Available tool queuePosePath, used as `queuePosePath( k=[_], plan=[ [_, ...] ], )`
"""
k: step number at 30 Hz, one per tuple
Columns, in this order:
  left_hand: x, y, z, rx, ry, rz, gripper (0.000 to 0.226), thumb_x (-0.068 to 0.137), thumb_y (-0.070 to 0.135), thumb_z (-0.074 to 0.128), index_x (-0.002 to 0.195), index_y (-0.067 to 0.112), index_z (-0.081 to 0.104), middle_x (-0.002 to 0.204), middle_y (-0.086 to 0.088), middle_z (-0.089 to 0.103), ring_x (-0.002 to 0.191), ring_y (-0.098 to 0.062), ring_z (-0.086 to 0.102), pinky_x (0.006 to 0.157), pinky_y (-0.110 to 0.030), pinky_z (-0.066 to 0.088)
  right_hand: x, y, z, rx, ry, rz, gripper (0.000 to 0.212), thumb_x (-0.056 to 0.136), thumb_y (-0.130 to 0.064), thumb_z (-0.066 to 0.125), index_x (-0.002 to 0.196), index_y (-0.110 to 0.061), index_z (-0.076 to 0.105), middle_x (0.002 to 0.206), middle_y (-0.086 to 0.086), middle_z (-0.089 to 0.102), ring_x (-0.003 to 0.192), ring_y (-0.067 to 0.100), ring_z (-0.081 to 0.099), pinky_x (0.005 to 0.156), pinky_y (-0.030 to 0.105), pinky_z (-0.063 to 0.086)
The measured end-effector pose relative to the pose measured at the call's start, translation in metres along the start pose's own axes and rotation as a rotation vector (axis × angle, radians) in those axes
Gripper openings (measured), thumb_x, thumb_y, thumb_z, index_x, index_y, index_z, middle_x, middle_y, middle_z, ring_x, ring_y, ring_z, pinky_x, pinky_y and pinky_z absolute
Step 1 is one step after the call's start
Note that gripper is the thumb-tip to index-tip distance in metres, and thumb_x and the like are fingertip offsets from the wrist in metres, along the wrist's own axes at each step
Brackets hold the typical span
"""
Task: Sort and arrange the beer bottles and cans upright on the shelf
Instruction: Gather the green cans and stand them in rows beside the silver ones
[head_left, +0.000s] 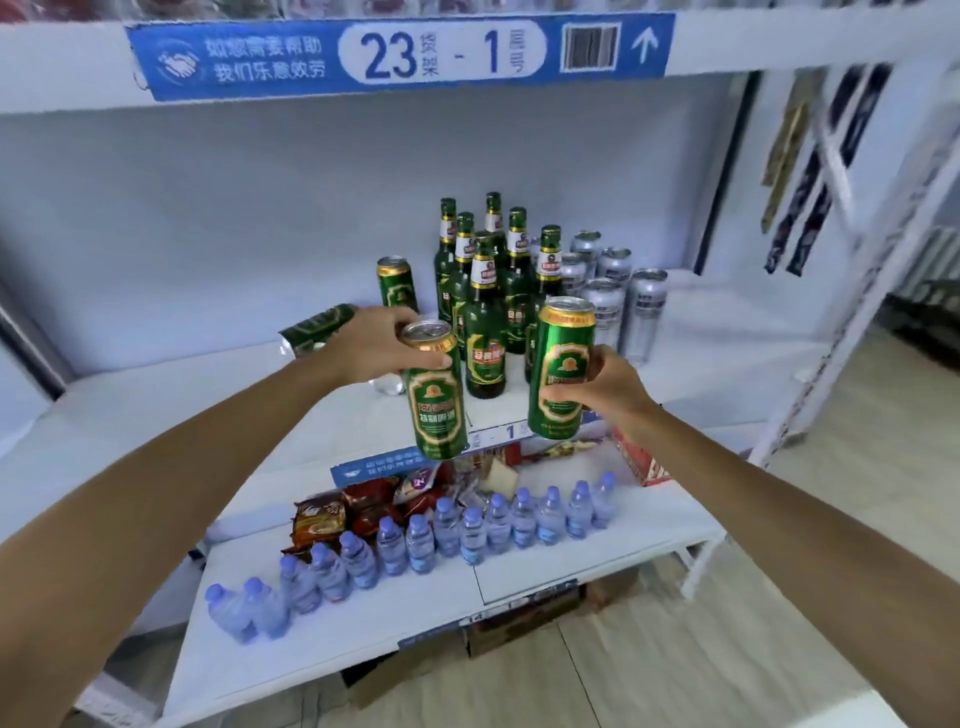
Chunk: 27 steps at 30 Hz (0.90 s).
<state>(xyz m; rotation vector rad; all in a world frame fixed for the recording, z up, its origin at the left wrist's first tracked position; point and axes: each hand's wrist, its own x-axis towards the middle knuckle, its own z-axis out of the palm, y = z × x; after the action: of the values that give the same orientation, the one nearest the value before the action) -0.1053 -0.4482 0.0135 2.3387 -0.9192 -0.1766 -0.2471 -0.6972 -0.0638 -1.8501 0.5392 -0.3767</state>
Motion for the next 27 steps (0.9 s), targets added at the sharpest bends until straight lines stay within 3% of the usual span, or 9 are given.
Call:
queuePosePath(
  k=[4, 7, 11, 15, 18, 23, 27],
  plan=[
    [0.028, 0.068, 0.05, 0.019, -0.04, 0.065, 0.051, 0.069, 0.044, 0.081, 0.11, 0.018, 0.066, 0.103, 0.004, 0.07, 0.093, -0.013, 0.066, 0.087, -0.034, 0.054, 0.003, 0.028, -0.082, -0.067, 0.057, 0.011, 0.068, 0.052, -0.021, 0.091, 0.11, -0.013, 0.057, 0.107, 0.002, 0.068, 0.097, 0.02, 0.066, 0.09, 0.038, 0.054],
    [0.051, 0.114, 0.083, 0.013, -0.055, 0.081, 0.053, 0.069, 0.044, 0.081, 0.112, 0.019, 0.063, 0.102, 0.006, 0.068, 0.09, -0.011, 0.065, 0.073, -0.023, 0.051, 0.014, 0.046, -0.143, -0.091, 0.071, 0.015, 0.072, 0.051, -0.024, 0.092, 0.113, -0.012, 0.056, 0.11, 0.004, 0.068, 0.098, 0.022, 0.066, 0.091, 0.041, 0.054],
    [0.087, 0.181, 0.122, -0.011, -0.066, 0.119, 0.061, 0.068, 0.045, 0.081, 0.12, 0.018, 0.063, 0.108, 0.003, 0.068, 0.09, -0.012, 0.064, 0.07, -0.02, 0.048, 0.034, 0.062, -0.222, -0.106, 0.063, 0.01, 0.063, 0.056, -0.017, 0.09, 0.11, -0.016, 0.057, 0.11, 0.005, 0.069, 0.097, 0.022, 0.065, 0.091, 0.038, 0.053],
    [0.128, 0.246, 0.153, -0.01, -0.049, 0.138, 0.056, 0.074, 0.042, 0.078, 0.122, 0.019, 0.06, 0.109, 0.005, 0.064, 0.09, -0.011, 0.059, 0.068, -0.016, 0.041, 0.061, 0.074, -0.294, -0.153, 0.037, -0.01, 0.049, 0.062, -0.014, 0.087, 0.101, -0.02, 0.058, 0.098, 0.0, 0.067, 0.088, 0.017, 0.063, 0.078, 0.026, 0.048],
    [0.159, 0.275, 0.166, -0.061, -0.055, 0.135, 0.054, 0.071, 0.044, 0.08, 0.117, 0.02, 0.064, 0.108, 0.005, 0.069, 0.088, -0.011, 0.066, 0.071, -0.019, 0.051, 0.088, 0.082, -0.327, -0.189, 0.056, -0.007, 0.062, 0.056, -0.023, 0.089, 0.111, -0.017, 0.06, 0.106, 0.001, 0.069, 0.096, 0.02, 0.065, 0.085, 0.032, 0.051],
    [0.228, 0.311, 0.185, -0.063, -0.037, 0.119, 0.055, 0.059, 0.049, 0.082, 0.105, 0.021, 0.069, 0.102, 0.004, 0.073, 0.094, -0.017, 0.069, 0.089, -0.039, 0.055, 0.147, 0.089, -0.366, -0.228, 0.086, -0.003, 0.069, 0.054, -0.029, 0.089, 0.116, -0.016, 0.061, 0.108, 0.003, 0.07, 0.1, 0.022, 0.065, 0.093, 0.04, 0.052],
    [0.292, 0.315, 0.196, 0.028, -0.043, 0.112, 0.045, 0.07, 0.038, 0.082, 0.107, 0.017, 0.068, 0.104, 0.001, 0.071, 0.098, -0.019, 0.066, 0.082, -0.03, 0.051, 0.205, 0.094, -0.376, -0.269, 0.093, -0.008, 0.07, 0.052, -0.034, 0.089, 0.115, -0.018, 0.061, 0.106, 0.001, 0.071, 0.1, 0.021, 0.066, 0.092, 0.038, 0.052]
  ],
)
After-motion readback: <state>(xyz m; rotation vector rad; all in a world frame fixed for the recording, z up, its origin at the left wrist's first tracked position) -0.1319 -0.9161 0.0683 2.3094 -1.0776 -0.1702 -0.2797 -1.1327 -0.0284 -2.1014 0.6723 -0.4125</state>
